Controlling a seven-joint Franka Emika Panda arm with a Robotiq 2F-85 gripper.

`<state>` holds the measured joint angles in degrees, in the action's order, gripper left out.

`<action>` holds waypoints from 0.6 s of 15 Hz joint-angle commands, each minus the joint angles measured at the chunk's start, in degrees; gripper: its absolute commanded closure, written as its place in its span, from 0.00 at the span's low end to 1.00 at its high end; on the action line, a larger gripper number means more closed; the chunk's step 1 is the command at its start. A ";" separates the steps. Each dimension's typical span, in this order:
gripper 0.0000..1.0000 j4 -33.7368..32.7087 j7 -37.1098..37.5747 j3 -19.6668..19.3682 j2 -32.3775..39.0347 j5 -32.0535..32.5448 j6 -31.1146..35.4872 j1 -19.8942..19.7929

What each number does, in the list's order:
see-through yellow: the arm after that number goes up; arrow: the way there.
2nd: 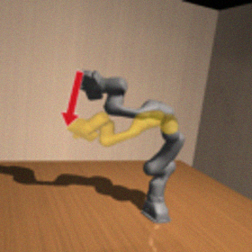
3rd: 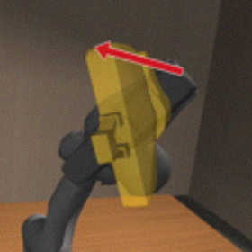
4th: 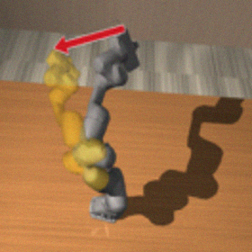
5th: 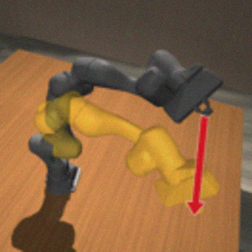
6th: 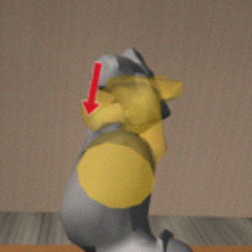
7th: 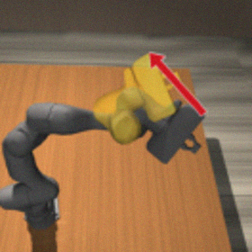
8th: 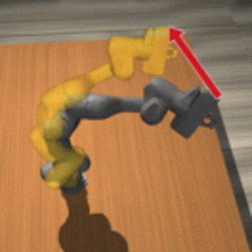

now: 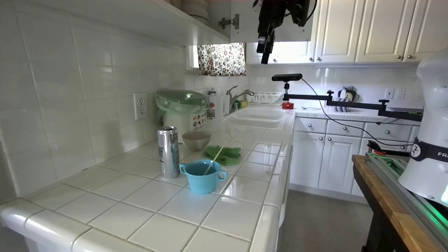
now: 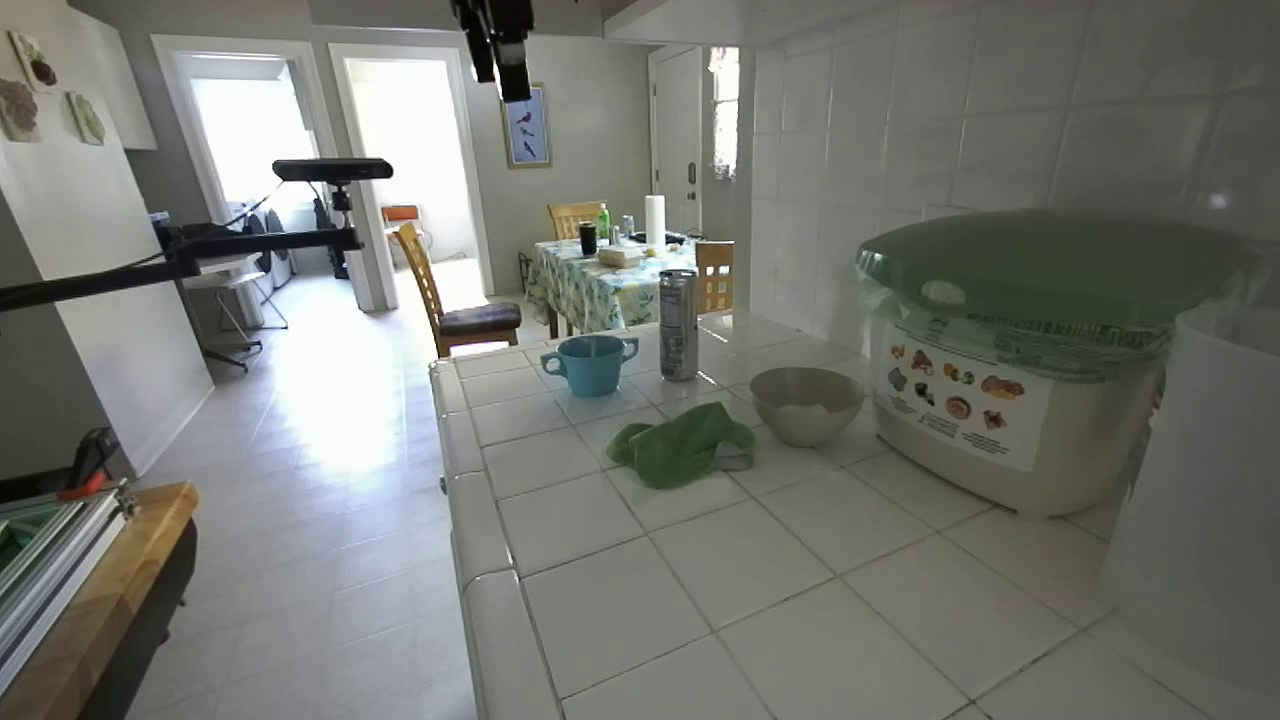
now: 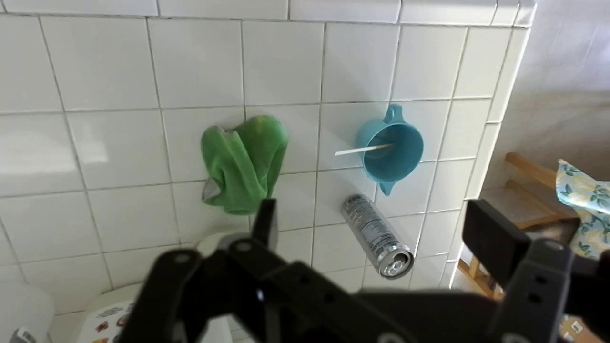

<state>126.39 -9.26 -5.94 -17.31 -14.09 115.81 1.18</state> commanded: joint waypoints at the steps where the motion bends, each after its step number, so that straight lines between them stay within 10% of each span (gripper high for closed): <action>1: 0.00 -0.22 -0.15 0.50 0.04 -0.18 -0.24 -0.59; 9: 0.00 -1.16 -0.23 0.32 2.46 -1.10 0.10 -0.45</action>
<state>126.30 -8.98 -5.80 -16.98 -14.11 115.61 1.17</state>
